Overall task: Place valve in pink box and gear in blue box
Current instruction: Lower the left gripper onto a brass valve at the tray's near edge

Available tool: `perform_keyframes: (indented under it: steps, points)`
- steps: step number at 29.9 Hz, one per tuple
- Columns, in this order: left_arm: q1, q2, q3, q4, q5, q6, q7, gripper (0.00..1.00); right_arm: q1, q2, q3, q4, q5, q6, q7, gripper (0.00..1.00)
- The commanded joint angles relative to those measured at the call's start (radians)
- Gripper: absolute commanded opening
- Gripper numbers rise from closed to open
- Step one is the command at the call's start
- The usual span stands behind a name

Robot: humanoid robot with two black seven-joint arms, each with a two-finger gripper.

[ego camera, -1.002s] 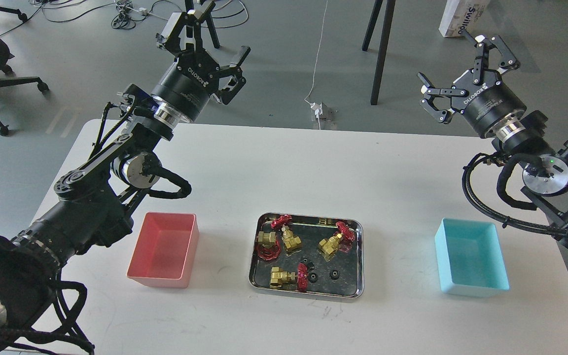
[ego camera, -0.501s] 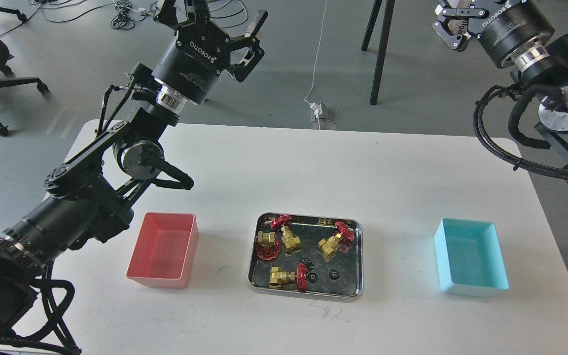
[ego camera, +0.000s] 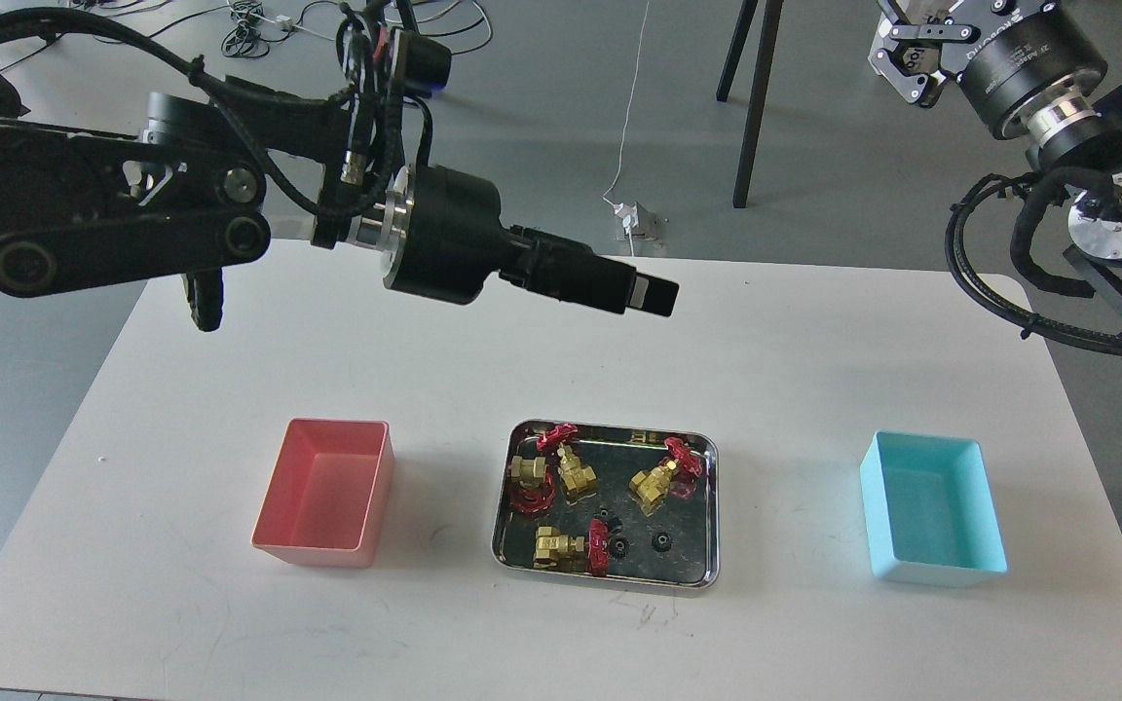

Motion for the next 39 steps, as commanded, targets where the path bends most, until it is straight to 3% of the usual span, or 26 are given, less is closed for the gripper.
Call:
perform_keyframes:
  steps: [1, 4, 7, 15, 26, 39]
  points:
    - [-0.111, -0.141, 0.271, 0.002, 0.156, 0.11, 0.0, 0.99, -0.006, -0.001, 0.0, 0.0, 0.0, 0.0, 0.0, 1.0]
    - [-0.107, -0.225, 0.405, 0.044, 0.244, 0.215, 0.0, 0.99, -0.011, -0.009, 0.0, 0.0, 0.0, 0.0, 0.0, 1.0]
    - [-0.05, -0.264, 0.464, 0.08, 0.256, 0.26, 0.0, 0.99, -0.015, -0.017, 0.0, -0.006, -0.001, -0.006, -0.004, 1.0]
    - [0.145, -0.318, 0.456, 0.232, 0.258, 0.272, 0.0, 0.99, 0.09, 0.04, 0.001, -0.086, -0.003, -0.06, -0.124, 1.0]
    - [0.298, -0.339, 0.453, 0.38, 0.259, 0.308, 0.0, 0.98, 0.066, 0.046, -0.006, -0.082, -0.001, -0.061, -0.127, 1.0]
    - [0.387, -0.396, 0.405, 0.482, 0.259, 0.322, 0.0, 0.92, 0.038, 0.046, -0.006, -0.077, -0.001, -0.061, -0.127, 1.0]
